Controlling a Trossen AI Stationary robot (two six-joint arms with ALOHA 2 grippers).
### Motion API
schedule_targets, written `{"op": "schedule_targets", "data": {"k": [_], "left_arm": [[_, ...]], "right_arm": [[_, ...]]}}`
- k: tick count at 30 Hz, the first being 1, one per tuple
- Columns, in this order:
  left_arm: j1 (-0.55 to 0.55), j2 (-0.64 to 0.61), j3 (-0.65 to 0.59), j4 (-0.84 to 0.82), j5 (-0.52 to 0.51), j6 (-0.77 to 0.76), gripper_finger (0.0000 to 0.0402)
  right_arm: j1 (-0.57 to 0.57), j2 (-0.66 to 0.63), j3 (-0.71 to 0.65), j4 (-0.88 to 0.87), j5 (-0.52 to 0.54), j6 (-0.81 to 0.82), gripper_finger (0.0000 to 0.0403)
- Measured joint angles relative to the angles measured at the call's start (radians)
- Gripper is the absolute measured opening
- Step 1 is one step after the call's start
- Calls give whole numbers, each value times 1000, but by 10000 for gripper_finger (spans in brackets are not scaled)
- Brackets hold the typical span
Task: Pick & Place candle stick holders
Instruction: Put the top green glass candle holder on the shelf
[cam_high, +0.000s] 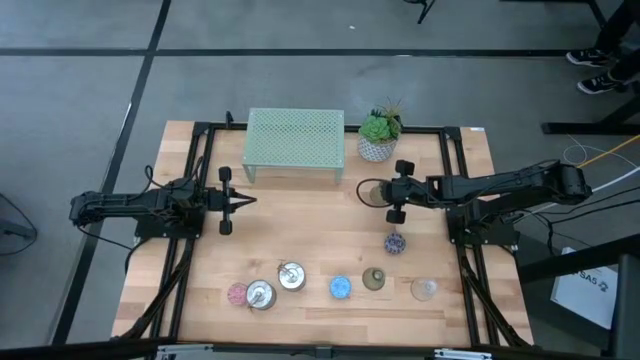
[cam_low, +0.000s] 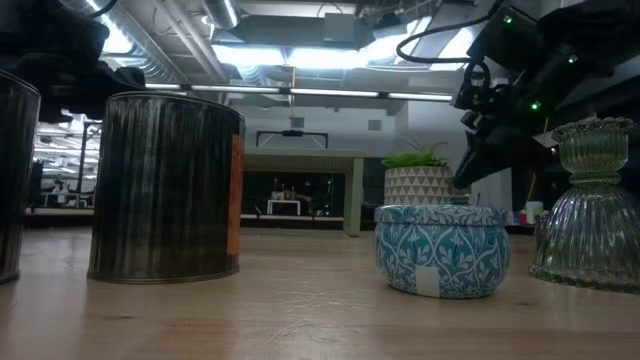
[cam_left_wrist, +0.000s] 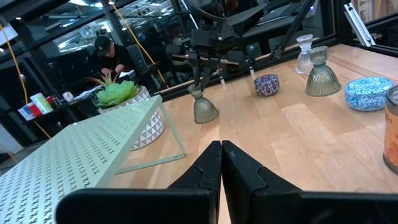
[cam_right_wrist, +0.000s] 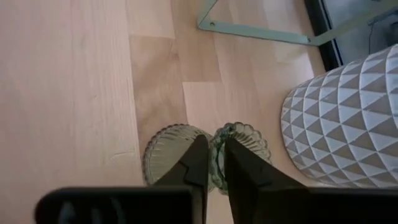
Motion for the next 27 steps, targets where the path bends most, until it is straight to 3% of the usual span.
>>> {"op": "schedule_targets", "data": {"k": [9, 27], "left_arm": [[0, 0, 0, 0, 0, 0, 6], [0, 0, 0, 0, 0, 0, 6]], "right_arm": [[1, 5, 162, -173, -27, 155, 26], [5, 10, 473, -172, -84, 112, 26]]}}
